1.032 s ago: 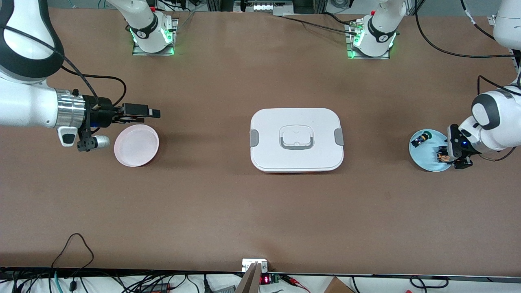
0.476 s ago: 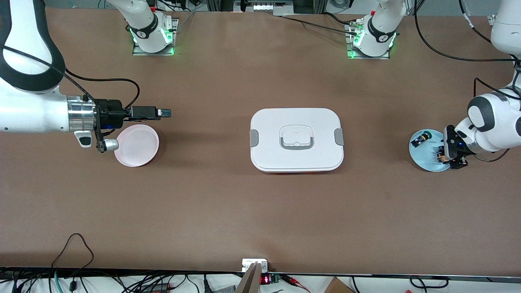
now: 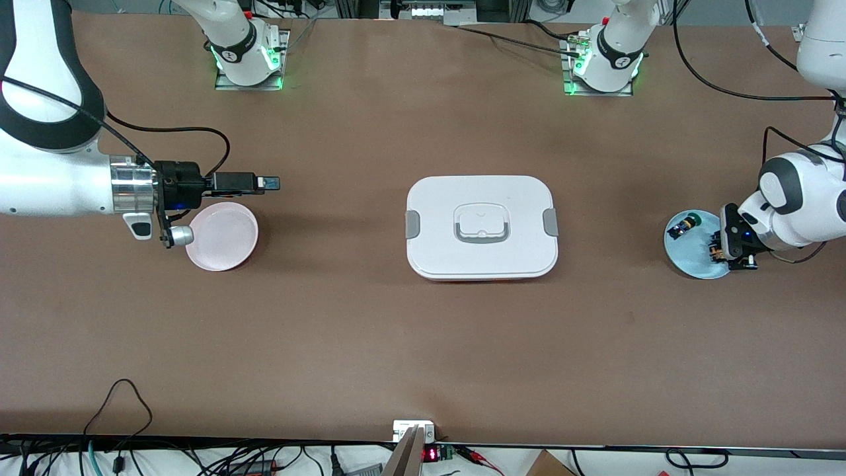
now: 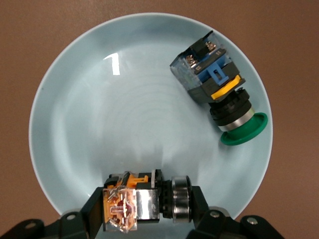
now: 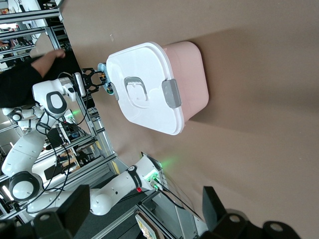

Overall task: Transfer orange switch to right arm and place
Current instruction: 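Carry the orange switch over the white box with the left gripper, then grasp the orange switch with the right gripper from the left gripper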

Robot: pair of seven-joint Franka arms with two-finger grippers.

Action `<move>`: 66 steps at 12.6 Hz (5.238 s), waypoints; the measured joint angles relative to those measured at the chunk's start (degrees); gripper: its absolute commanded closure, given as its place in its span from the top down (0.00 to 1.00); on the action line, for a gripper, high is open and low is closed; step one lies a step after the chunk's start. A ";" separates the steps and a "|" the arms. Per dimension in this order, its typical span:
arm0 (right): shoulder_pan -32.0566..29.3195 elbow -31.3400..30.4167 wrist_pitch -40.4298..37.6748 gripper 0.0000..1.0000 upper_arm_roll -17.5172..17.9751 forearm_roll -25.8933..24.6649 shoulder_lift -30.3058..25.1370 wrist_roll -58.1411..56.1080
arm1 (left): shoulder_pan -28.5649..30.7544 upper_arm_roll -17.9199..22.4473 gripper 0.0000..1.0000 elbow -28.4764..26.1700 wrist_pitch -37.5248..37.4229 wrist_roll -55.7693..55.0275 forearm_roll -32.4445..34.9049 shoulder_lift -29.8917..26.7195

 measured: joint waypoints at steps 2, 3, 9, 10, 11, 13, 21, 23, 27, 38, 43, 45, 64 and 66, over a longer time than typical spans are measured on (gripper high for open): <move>0.03 -0.04 0.00 1.00 0.00 0.03 0.00 0.03 | 0.00 0.00 0.00 0.02 0.08 0.00 0.00 0.00; 0.04 -0.18 0.00 1.00 0.00 0.03 0.00 0.08 | 0.00 0.00 0.00 0.11 0.27 0.00 0.00 -0.01; 0.04 -1.30 0.00 1.00 0.01 2.28 0.01 0.11 | -0.88 -2.03 0.00 4.78 -12.37 0.07 -11.04 -3.23; 0.04 -1.60 -0.01 1.00 0.01 3.28 0.03 0.11 | -1.79 -2.51 0.00 5.49 -16.49 0.07 -15.42 -3.95; 0.04 -1.93 -0.01 1.00 0.01 4.09 0.13 0.11 | -2.84 -2.92 0.00 6.33 -20.54 0.07 -19.82 -4.48; 0.03 -2.19 -0.03 1.00 0.01 4.57 0.59 0.11 | -4.94 -3.23 0.00 8.20 -29.51 0.06 -29.87 -4.91; -0.04 -6.83 -0.59 1.00 0.01 20.82 1.42 0.11 | -15.08 -5.75 0.00 11.89 -49.32 -0.26 -69.53 -4.95; -0.02 -8.71 -1.78 1.00 0.02 25.61 2.02 0.10 | -20.28 -8.01 0.00 12.19 -49.25 -4.71 -78.84 -5.32; 0.19 -9.55 -2.46 1.00 0.07 27.98 2.64 0.08 | -32.48 -8.60 0.00 12.46 -40.58 -13.20 -92.68 -8.38; 3.95 -9.99 -2.54 1.00 0.37 31.83 4.07 2.75 | -44.26 -18.50 0.00 12.82 -12.56 -16.11 -106.82 -8.80; 6.00 -9.99 -2.60 1.00 0.49 32.26 4.13 5.32 | -45.95 -18.49 0.00 13.99 -9.96 -16.23 -106.82 -8.19; 6.37 -10.16 -2.83 1.00 0.49 32.26 3.97 6.00 | -46.59 -18.50 0.00 14.73 -9.11 -16.30 -106.82 -7.49; 6.83 -15.21 -3.46 0.45 0.48 33.80 0.60 5.75 | -47.59 -18.26 0.00 16.80 -8.68 -16.45 -108.08 -4.54; 6.83 -15.33 -3.45 0.40 0.42 33.81 0.61 3.87 | -47.53 -18.14 0.00 16.93 -8.64 -16.45 -108.18 -4.55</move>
